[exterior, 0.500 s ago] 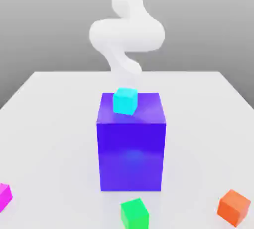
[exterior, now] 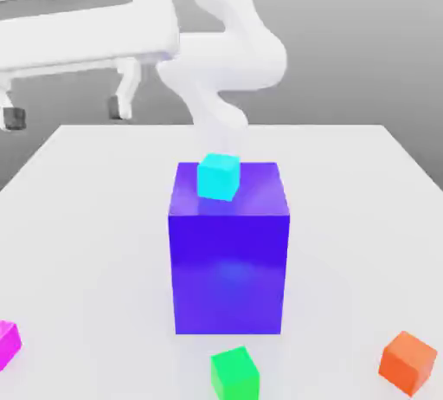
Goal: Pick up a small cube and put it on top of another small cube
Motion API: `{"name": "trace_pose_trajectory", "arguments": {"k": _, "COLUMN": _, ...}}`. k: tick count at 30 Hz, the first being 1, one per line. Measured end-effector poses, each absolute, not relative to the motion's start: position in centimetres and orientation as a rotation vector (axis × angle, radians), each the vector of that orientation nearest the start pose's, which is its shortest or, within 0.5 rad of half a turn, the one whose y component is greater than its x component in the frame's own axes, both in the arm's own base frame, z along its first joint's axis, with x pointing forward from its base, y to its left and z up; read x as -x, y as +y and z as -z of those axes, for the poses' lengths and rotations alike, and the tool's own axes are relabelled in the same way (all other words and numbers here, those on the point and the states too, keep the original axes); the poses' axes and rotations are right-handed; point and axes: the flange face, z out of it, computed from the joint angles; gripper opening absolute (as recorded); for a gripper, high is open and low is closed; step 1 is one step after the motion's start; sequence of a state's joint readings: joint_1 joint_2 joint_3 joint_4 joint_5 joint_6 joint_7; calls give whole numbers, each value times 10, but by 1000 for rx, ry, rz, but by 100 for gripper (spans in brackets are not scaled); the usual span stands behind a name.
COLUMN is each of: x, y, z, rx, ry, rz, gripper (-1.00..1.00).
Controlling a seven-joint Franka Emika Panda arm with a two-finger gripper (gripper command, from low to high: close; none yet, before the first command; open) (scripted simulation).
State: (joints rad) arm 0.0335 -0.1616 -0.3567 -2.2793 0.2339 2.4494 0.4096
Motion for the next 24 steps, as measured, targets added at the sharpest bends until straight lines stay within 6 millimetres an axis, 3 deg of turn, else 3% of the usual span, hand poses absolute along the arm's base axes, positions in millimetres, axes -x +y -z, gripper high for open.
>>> {"name": "trace_pose_trajectory", "arguments": {"k": 5, "x": -489, "y": -227, "z": -367, "rx": 2607, "ry": 1344, "rz": 309, "gripper": 0}}
{"name": "trace_pose_trajectory", "arguments": {"k": 9, "x": -477, "y": -260, "z": -303, "rx": 2648, "ry": 1400, "rz": 203, "gripper": 0}}
{"name": "trace_pose_trajectory", "arguments": {"k": 16, "x": -427, "y": -323, "z": -203, "rx": 2727, "ry": 1525, "rz": 25, "gripper": 0}}
{"name": "trace_pose_trajectory", "arguments": {"k": 20, "x": -420, "y": -331, "z": -145, "rx": 2740, "ry": 1538, "rz": 4, "gripper": 0}}
{"name": "trace_pose_trajectory", "arguments": {"k": 21, "x": -419, "y": -331, "z": -134, "rx": 2739, "ry": 1539, "rz": 2, "gripper": -100}}
{"name": "trace_pose_trajectory", "arguments": {"k": 24, "x": -419, "y": -331, "z": -133, "rx": 2739, "ry": 1539, "rz": 1, "gripper": -100}}
